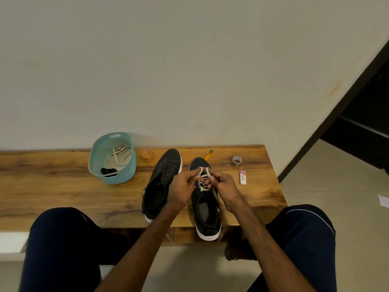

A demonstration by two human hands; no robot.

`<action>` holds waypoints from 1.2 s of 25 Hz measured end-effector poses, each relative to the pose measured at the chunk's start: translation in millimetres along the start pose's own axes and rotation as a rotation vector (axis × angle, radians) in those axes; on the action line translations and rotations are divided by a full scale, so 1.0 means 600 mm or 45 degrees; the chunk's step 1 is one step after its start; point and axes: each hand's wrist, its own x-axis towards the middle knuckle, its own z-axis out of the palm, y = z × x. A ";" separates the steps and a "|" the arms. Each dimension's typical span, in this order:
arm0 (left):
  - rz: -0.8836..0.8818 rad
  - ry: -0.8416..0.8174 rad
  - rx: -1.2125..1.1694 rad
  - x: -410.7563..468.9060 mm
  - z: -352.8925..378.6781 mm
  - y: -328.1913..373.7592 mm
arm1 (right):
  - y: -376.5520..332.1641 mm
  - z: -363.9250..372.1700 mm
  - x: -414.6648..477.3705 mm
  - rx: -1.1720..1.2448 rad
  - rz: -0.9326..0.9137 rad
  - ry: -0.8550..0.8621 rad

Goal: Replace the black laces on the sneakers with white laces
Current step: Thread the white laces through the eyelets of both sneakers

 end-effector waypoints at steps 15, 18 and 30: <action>-0.068 -0.014 0.347 0.007 -0.006 0.039 | -0.001 -0.017 0.001 -0.216 -0.049 -0.094; -0.118 0.013 0.400 0.008 -0.011 0.039 | -0.001 -0.022 0.001 -0.371 -0.101 -0.177; 0.010 0.000 0.470 -0.017 -0.003 0.039 | 0.012 -0.001 0.009 -0.600 -0.084 0.167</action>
